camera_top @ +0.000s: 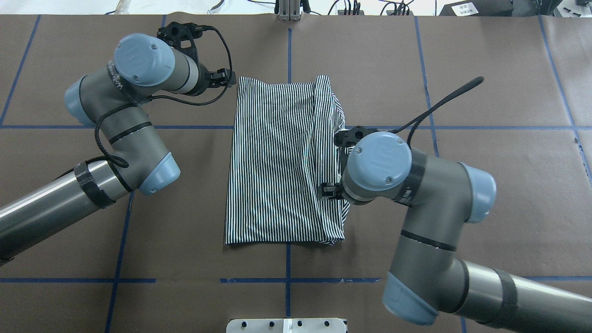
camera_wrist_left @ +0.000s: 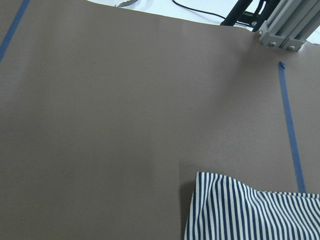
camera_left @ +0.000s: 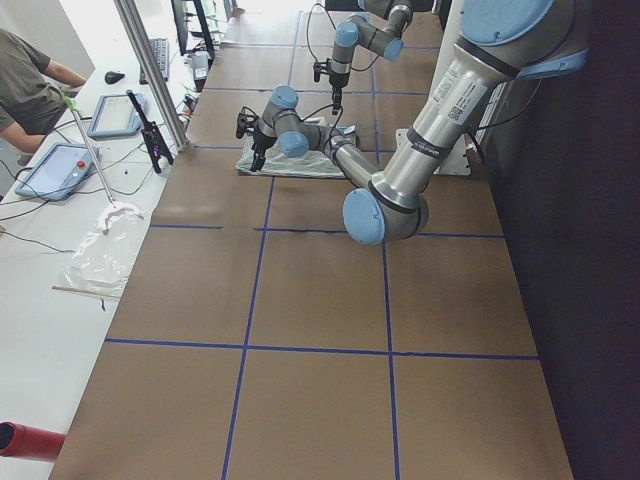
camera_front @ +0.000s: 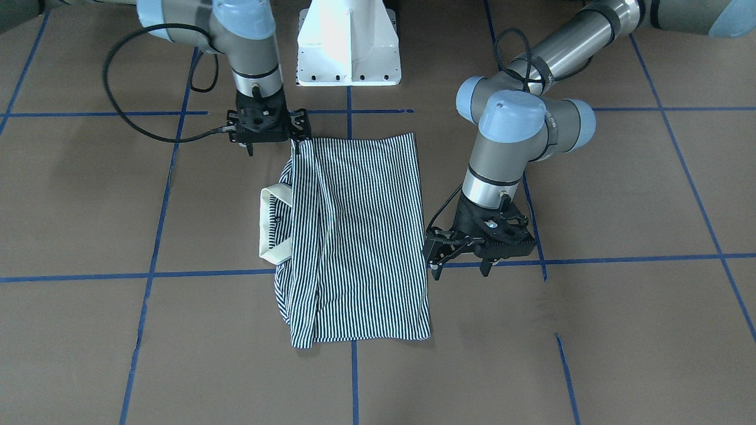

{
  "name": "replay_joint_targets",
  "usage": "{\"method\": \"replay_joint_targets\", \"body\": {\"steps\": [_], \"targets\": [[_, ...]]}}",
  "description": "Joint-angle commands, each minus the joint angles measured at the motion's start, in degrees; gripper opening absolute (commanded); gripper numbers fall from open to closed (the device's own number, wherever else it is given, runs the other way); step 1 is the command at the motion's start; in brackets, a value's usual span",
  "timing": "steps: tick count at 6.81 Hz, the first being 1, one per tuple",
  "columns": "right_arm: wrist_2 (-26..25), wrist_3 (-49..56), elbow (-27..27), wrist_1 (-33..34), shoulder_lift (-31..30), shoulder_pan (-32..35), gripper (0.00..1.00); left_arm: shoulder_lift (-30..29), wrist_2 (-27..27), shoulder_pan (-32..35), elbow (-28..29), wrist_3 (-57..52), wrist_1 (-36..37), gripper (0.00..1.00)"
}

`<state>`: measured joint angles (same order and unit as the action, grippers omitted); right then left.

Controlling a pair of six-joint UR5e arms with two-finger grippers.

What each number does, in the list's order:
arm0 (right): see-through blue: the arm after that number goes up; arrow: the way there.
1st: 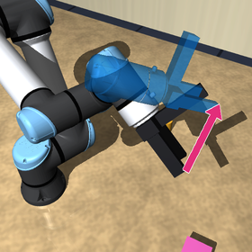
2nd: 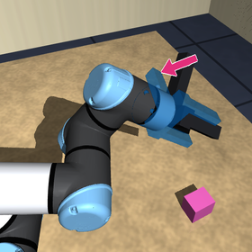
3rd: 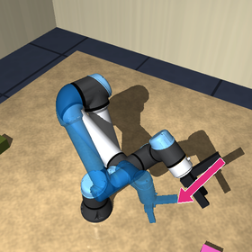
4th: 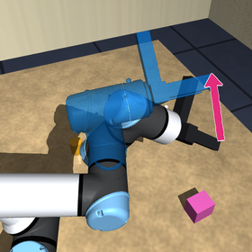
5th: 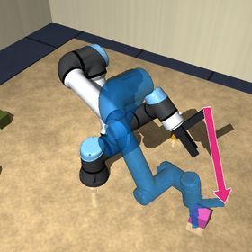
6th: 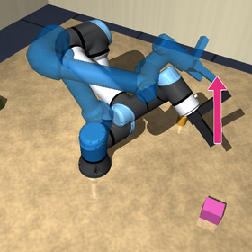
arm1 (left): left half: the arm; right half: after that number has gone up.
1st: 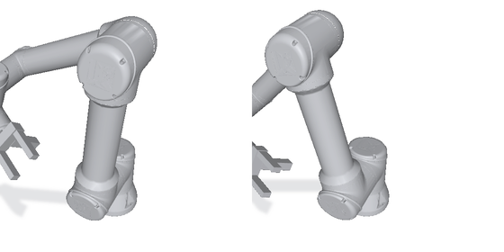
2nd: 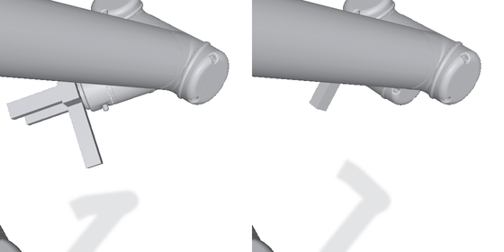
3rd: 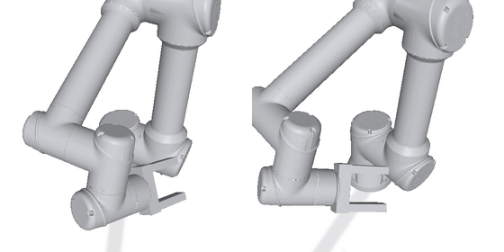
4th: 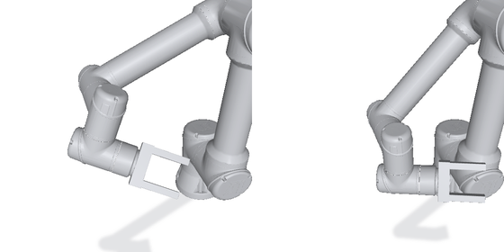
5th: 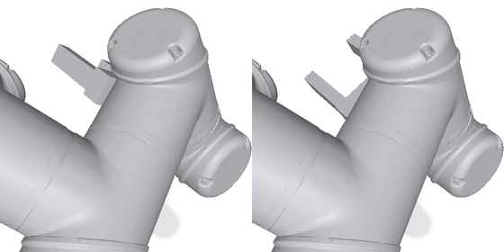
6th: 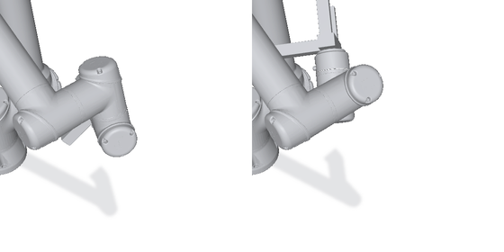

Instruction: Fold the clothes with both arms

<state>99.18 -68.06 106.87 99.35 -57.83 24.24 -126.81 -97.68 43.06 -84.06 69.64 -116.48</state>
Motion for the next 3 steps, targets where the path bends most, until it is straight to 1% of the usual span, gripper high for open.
{"method": "replay_joint_targets", "body": {"steps": [1,3], "targets": [[-0.65,0.12,-5.52,2.24,4.12,-3.83,1.0,1.82,-0.23,0.01,-1.89,-0.12,0.29,1.0],[-0.39,1.43,-6.76,6.18,5.17,-4.9,1.0,2.0,-0.32,0.01,-2.16,-0.12,0.29,1.0]]}}
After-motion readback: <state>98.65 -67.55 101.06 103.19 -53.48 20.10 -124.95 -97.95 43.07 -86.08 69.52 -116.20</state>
